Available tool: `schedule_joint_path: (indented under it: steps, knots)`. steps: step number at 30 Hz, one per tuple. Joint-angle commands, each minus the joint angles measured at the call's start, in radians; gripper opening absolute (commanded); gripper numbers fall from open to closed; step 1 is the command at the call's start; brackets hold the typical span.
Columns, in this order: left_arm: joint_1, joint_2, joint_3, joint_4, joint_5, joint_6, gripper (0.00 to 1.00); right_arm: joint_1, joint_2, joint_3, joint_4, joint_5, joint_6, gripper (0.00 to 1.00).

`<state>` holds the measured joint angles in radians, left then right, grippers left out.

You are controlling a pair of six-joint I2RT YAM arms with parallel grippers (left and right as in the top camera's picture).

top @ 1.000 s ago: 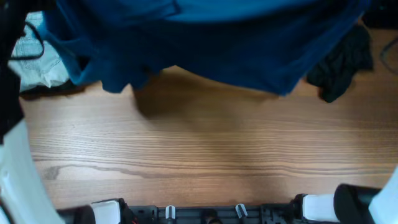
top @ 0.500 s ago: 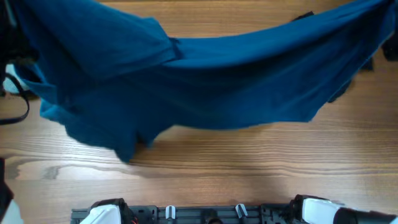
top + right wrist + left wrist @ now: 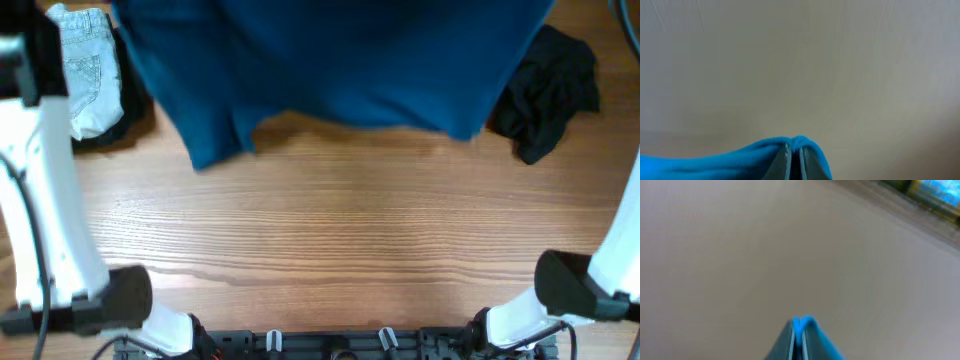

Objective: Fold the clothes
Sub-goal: 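Lift the shirt with both grippers and swing it forward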

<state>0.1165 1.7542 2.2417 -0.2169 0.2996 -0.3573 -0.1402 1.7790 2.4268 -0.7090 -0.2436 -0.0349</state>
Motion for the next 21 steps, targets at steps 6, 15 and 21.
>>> schedule_joint_path:
  steps: [6,15,21]
  knots:
    - [-0.002,0.129,0.018,-0.088,0.221,-0.118,0.04,-0.005,0.098,0.013,-0.074,-0.102,-0.044,0.04]
    - [0.016,0.157,0.018,-0.629,0.157,0.044,0.04,-0.004,0.269,0.013,-0.42,-0.227,-0.04,0.04]
    - [0.019,0.157,0.018,-0.915,0.105,0.048,0.04,-0.004,0.259,0.013,-0.616,-0.23,-0.034,0.04]
